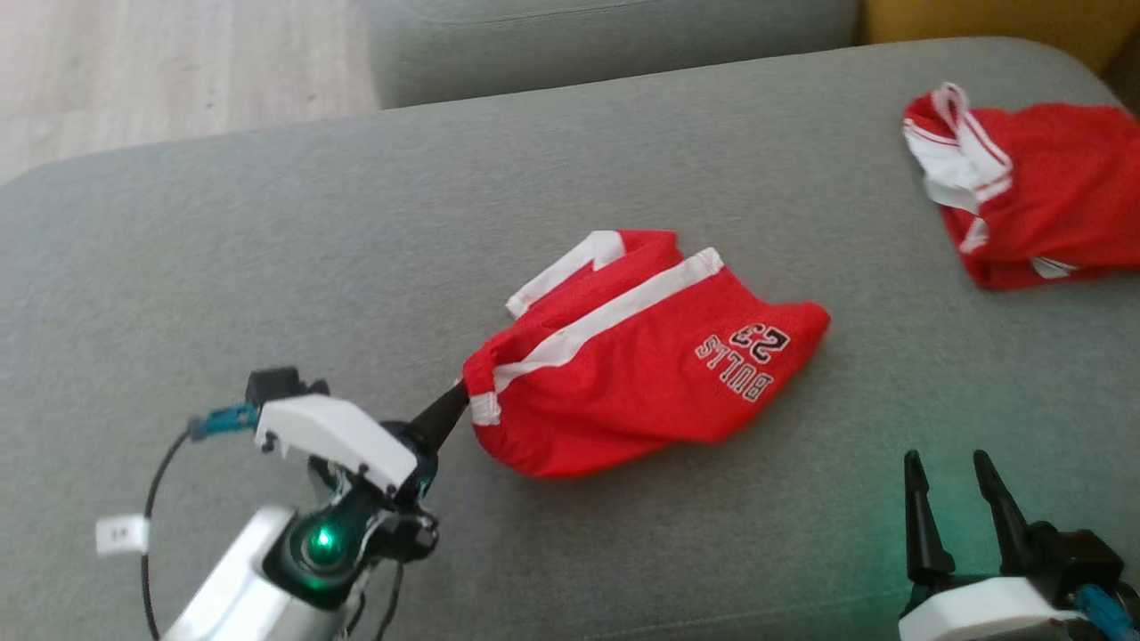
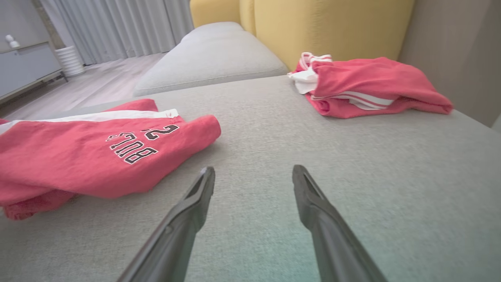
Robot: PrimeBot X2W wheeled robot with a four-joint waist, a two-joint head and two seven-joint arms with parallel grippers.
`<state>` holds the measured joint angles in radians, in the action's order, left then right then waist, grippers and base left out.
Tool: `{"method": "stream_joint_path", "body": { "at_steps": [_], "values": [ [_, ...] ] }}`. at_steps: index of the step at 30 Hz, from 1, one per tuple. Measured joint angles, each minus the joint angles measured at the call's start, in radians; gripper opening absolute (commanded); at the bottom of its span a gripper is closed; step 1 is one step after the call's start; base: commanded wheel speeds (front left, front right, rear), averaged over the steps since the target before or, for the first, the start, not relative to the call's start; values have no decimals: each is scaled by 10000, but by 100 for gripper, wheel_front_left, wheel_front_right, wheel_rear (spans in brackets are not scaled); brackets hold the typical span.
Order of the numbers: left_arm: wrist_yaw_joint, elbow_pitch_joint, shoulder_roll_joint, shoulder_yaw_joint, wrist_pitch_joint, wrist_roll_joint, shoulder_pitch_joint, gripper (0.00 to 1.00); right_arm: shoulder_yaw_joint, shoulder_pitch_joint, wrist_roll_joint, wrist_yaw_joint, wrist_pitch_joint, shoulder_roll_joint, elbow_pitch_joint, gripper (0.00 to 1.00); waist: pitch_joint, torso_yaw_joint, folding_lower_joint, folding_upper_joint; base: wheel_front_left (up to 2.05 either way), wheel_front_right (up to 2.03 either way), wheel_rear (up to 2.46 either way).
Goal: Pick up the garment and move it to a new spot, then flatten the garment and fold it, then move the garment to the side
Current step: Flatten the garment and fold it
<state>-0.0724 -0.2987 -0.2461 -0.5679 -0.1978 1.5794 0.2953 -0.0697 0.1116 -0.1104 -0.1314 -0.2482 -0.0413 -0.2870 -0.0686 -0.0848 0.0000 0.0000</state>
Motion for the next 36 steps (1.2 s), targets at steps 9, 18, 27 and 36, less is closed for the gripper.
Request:
{"method": "stream_joint_path", "body": {
  "at_steps": [9,18,27,36],
  "values": [
    [209,-717,207,384,1854,-577,-918,100,12,9,155,0,0,0,-2,100,169,453,0,0,0,0,0],
    [280,84,-148,100,4136,-3064,-1820,100,-8,196,165,0,0,0,10,100,492,460,0,0,0,0,0],
    [395,-644,102,-1680,3743,-4479,-1802,100,94,234,257,0,0,0,42,100,289,396,0,0,0,0,0],
    [1026,-2119,441,-2015,3935,-5078,-817,100,148,218,328,0,0,0,33,100,259,34,0,0,0,0,0]
  ]
}}
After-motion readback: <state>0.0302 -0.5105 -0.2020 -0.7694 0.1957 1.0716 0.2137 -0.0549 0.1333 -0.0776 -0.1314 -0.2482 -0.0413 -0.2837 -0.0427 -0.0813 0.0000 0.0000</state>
